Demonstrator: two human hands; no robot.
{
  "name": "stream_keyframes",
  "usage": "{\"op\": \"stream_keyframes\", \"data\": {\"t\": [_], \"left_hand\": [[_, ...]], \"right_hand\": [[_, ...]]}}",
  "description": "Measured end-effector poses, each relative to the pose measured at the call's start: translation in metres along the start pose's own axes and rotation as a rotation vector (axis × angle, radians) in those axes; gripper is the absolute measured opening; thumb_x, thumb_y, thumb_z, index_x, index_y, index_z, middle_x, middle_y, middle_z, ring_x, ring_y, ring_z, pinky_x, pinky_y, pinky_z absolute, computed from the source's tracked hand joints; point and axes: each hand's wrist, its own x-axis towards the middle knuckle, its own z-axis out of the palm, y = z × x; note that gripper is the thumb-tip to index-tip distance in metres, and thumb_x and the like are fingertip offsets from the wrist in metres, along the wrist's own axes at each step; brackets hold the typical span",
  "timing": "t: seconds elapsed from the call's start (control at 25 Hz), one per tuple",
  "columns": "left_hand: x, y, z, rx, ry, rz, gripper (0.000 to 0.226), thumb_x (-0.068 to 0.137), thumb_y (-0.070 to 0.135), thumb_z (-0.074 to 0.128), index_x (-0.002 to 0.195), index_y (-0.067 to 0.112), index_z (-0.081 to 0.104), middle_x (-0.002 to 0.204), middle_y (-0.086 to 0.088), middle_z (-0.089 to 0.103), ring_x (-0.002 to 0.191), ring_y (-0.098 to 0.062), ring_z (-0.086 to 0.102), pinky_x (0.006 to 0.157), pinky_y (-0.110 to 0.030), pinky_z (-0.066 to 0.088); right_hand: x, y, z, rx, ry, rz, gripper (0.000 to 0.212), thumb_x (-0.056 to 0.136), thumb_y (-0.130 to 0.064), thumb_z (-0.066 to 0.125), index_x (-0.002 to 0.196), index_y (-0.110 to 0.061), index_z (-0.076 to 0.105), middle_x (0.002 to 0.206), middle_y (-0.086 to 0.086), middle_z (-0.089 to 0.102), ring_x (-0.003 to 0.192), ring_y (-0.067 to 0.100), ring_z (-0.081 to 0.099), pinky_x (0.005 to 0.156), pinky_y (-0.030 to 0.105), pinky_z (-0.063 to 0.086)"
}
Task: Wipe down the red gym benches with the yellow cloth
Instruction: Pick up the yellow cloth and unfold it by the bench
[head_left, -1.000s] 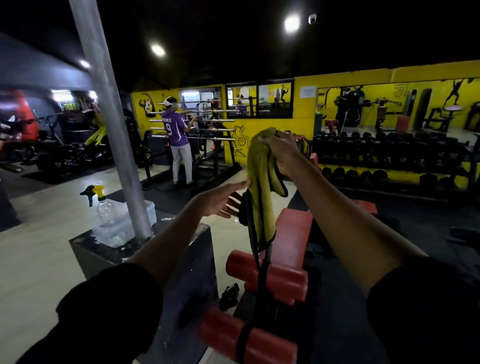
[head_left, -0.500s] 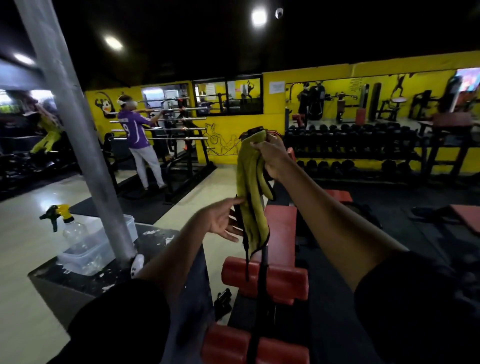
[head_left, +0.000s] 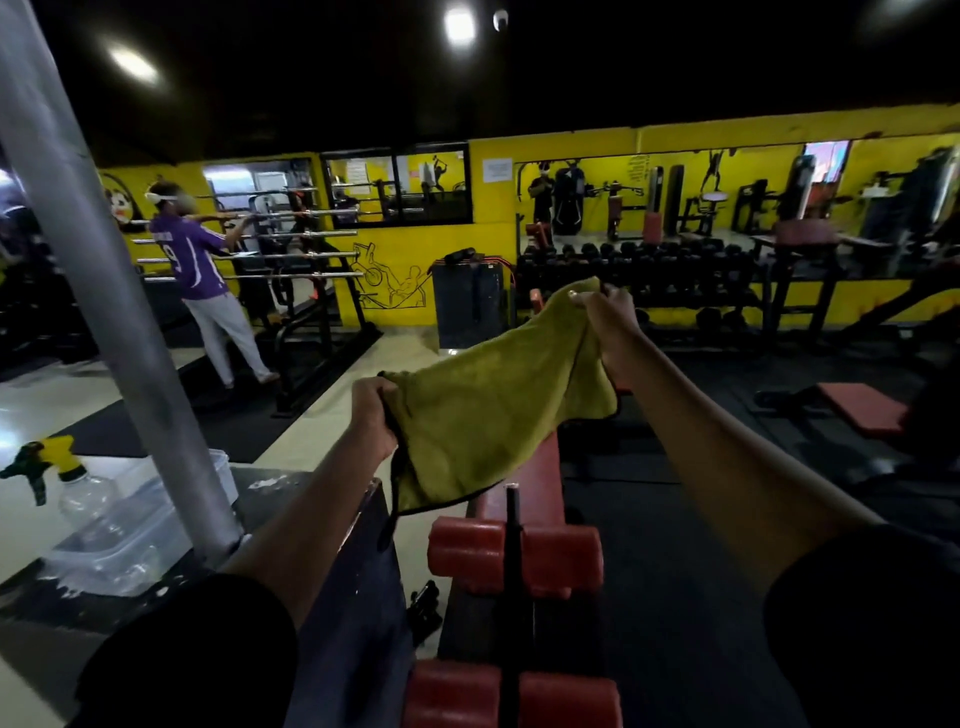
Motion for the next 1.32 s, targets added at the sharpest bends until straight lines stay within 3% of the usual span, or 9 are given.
{"op": "stream_keyframes", "data": {"t": [0.12,0.24,0.48,0.64,0.84,0.92,1.08,1.16,1.32], "left_hand": [[0.017,0.011,-0.004,0.128,0.050,0.072,0.035,0.095,0.041,0.053,0.107,0.012,0.067,0.102,-0.014,0.072,0.098,-0.033,0.065,0.089,-0.044,0.053],[0.032,0.019,-0.014,0.394,0.230,0.132,0.047,0.095,0.042,0.065,0.127,0.008,0.062,0.121,-0.014,0.066,0.109,-0.034,0.061,0.099,-0.052,0.051],[0.026,0.031,-0.022,0.626,0.303,0.316,0.036,0.100,0.038,0.059,0.099,0.003,0.068,0.096,-0.016,0.066,0.093,-0.031,0.065,0.077,-0.042,0.054],[0.014,0.039,-0.009,0.326,0.017,0.194,0.023,0.101,0.002,0.052,0.123,0.005,0.059,0.116,-0.017,0.061,0.105,-0.029,0.060,0.096,-0.043,0.053],[0.005,0.035,-0.030,0.429,-0.195,0.178,0.048,0.088,-0.019,0.057,0.133,-0.004,0.054,0.116,-0.020,0.062,0.097,-0.024,0.065,0.074,-0.024,0.060],[0.007,0.031,-0.046,0.670,-0.169,0.269,0.044,0.085,-0.016,0.065,0.127,-0.006,0.059,0.114,-0.024,0.065,0.096,-0.024,0.066,0.075,-0.023,0.060],[0.006,0.021,-0.053,1.244,0.033,0.598,0.012,0.091,0.016,0.073,0.089,0.004,0.074,0.078,-0.017,0.068,0.070,-0.023,0.058,0.067,-0.034,0.048],[0.004,0.020,-0.046,1.242,0.044,0.594,0.022,0.096,0.022,0.066,0.085,0.005,0.072,0.077,-0.016,0.064,0.069,-0.023,0.055,0.065,-0.036,0.044],[-0.002,0.022,-0.038,0.753,-0.002,0.369,0.022,0.104,0.022,0.053,0.109,0.005,0.066,0.102,-0.014,0.065,0.095,-0.026,0.062,0.086,-0.043,0.053]], "right_hand": [[0.006,0.027,-0.014,-0.126,0.004,0.062,0.030,0.091,-0.031,0.068,0.116,-0.016,0.066,0.112,0.006,0.066,0.106,0.024,0.063,0.090,0.038,0.056],[0.013,0.048,-0.029,-0.235,0.080,0.095,0.044,0.092,-0.035,0.068,0.131,-0.016,0.061,0.122,0.005,0.063,0.113,0.025,0.059,0.101,0.046,0.052],[0.020,0.073,-0.057,-0.245,0.131,0.202,0.042,0.096,-0.032,0.064,0.132,-0.010,0.060,0.117,0.010,0.066,0.107,0.027,0.063,0.099,0.045,0.053],[0.017,0.069,-0.060,-0.067,-0.050,0.265,0.019,0.099,-0.016,0.061,0.109,-0.001,0.066,0.099,0.011,0.066,0.087,0.022,0.065,0.075,0.033,0.058],[0.021,0.075,-0.078,-0.420,-0.141,0.097,0.010,0.092,0.001,0.056,0.095,-0.005,0.063,0.100,0.019,0.065,0.083,0.026,0.062,0.068,0.036,0.053],[0.025,0.082,-0.087,-0.570,-0.071,0.062,0.022,0.090,-0.005,0.058,0.112,-0.006,0.058,0.108,0.016,0.063,0.091,0.026,0.062,0.065,0.032,0.051],[0.014,0.085,-0.084,-0.164,-0.102,0.111,0.041,0.100,-0.002,0.050,0.139,-0.014,0.047,0.121,0.014,0.056,0.088,0.016,0.056,0.066,0.026,0.048],[0.012,0.088,-0.083,-0.088,-0.152,0.149,0.037,0.103,-0.006,0.048,0.139,-0.015,0.053,0.119,0.011,0.057,0.089,0.015,0.056,0.070,0.028,0.049],[0.010,0.090,-0.095,-0.160,-0.360,0.170,0.030,0.092,-0.012,0.071,0.122,-0.008,0.066,0.117,0.012,0.067,0.097,0.017,0.064,0.080,0.029,0.055]]}}
